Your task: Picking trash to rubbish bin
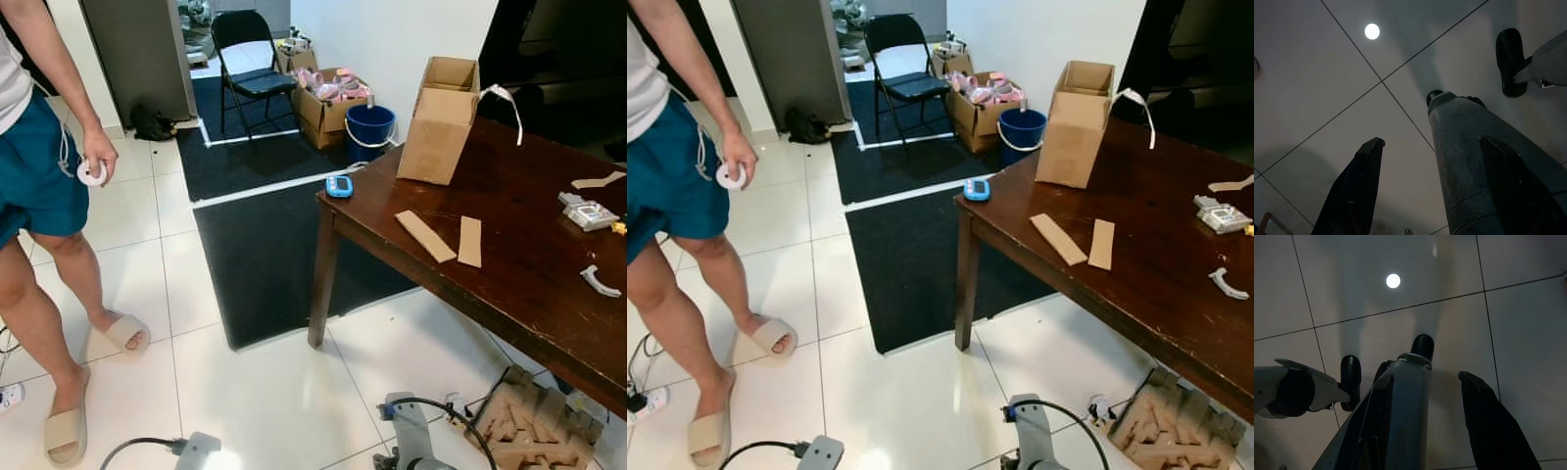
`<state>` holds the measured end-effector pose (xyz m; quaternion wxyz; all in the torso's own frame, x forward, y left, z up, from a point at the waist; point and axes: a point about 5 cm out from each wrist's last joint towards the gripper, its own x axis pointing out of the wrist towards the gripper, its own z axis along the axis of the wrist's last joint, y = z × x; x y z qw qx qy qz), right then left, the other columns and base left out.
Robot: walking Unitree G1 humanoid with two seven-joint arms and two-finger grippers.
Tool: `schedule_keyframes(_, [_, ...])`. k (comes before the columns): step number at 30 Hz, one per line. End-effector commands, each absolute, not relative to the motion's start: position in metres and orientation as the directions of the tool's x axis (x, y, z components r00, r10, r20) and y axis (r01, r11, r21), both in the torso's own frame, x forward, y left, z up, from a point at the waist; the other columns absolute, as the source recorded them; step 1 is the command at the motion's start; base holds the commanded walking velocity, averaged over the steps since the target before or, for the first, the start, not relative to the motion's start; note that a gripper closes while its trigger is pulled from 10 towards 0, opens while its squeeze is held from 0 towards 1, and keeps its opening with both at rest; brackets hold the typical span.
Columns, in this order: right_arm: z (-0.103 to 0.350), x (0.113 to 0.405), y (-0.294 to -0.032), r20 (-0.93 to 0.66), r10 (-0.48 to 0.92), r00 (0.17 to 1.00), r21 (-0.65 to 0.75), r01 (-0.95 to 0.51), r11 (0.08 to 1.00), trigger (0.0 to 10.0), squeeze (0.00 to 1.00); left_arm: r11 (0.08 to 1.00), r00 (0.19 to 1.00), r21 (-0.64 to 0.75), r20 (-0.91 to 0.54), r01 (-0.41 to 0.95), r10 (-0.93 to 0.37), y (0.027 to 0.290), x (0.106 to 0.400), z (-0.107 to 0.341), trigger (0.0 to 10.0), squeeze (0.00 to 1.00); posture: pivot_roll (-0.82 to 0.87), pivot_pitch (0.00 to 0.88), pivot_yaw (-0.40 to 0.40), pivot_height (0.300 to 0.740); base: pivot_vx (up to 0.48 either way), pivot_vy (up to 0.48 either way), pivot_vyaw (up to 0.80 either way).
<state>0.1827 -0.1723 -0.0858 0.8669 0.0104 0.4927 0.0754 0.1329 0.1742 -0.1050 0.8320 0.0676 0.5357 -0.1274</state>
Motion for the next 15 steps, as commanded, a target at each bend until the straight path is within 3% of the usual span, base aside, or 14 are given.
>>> schedule_keyframes(1, [-0.0867,0.181,-0.1719,-0.855,0.14,0.499,0.094,-0.116,0.989,10.0,0.0,0.956,0.394,-0.007,-0.91,0.294,-0.128,0.1799,0.1337,-0.1042,10.0,0.0,0.02,0.01,0.008,0.74,0.0,0.0,0.0])
schedule_keyframes(15, [-0.0874,0.1795,-0.1716,-0.857,0.14,0.496,0.093,-0.119,0.989,10.0,0.0,0.952,0.397,-0.01,-0.908,0.305,-0.137,0.1787,0.1366,-0.1033,10.0,0.0,0.01,0.01,0.011,0.74,0.0,0.0,0.0])
